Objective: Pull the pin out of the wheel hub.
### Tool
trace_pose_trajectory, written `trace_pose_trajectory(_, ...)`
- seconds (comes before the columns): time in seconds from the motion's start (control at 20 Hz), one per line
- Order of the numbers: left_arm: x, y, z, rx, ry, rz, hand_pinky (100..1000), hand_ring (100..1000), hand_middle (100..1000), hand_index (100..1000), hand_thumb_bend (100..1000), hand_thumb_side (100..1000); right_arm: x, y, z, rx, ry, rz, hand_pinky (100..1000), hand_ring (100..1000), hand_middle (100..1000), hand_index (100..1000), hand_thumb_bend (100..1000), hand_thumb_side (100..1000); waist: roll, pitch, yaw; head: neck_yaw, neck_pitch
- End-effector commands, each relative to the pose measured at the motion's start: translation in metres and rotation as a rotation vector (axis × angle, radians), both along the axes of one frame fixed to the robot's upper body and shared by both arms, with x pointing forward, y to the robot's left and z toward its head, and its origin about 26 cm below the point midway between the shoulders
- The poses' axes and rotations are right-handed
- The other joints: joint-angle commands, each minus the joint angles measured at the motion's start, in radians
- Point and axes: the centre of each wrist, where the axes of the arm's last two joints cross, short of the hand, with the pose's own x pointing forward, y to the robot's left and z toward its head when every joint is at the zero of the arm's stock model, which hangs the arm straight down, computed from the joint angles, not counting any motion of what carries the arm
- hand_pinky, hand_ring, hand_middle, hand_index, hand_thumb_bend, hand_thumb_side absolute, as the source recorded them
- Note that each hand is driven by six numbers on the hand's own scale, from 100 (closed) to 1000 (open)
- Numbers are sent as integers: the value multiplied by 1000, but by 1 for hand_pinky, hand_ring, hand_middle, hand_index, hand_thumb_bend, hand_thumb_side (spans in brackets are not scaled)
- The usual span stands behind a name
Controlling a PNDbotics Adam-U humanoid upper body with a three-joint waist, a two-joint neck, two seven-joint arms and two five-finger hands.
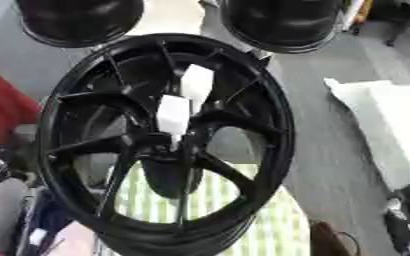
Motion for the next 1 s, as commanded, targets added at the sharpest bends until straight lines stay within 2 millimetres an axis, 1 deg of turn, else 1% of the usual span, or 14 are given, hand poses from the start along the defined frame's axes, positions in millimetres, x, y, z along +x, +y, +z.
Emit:
trace_pose_trajectory(0.05,2,0,19,8,-48,-11,591,611,551,826,100,635,-4,-26,66,-235,0,53,331,513,787,782,497,320,-4,-18,4,1,-3)
trace_pose_trajectory(0.1,2,-1,23,8,-54,-15,591,611,551,827,100,635,-7,-29,86,-304,23,82,335,516,789,787,496,328,-6,-20,6,1,-3)
trace_pose_trajectory(0.2,2,-2,28,7,-61,-22,591,611,551,827,100,635,-11,-28,125,-431,66,148,348,524,792,805,475,347,-11,-22,10,1,-5)
trace_pose_trajectory(0.25,1,-3,30,7,-61,-25,591,611,551,827,100,635,-12,-28,140,-489,90,178,359,530,795,819,456,364,-13,-23,12,0,-5)
trace_pose_trajectory(0.45,1,-3,33,11,-59,-33,591,611,551,828,100,634,-1,-34,192,-702,161,325,389,548,798,846,405,384,-18,-27,17,-2,-6)
trace_pose_trajectory(0.6,0,-3,33,18,-56,-37,591,611,551,828,100,633,10,-30,228,-836,203,463,423,566,801,868,362,385,-24,-28,19,-7,-4)
trace_pose_trajectory(0.75,0,-3,33,26,-52,-45,590,611,551,828,100,632,20,-20,257,-926,241,602,454,579,809,885,343,377,-29,-28,20,-12,-4)
trace_pose_trajectory(0.9,1,-3,33,37,-43,-56,590,610,550,827,100,631,28,-5,279,-996,282,739,494,594,813,898,321,372,-35,-27,22,-22,-5)
trace_pose_trajectory(1.0,1,-3,32,43,-39,-60,590,611,550,827,100,631,33,5,290,-1030,305,806,505,598,821,904,317,370,-39,-27,23,-27,-7)
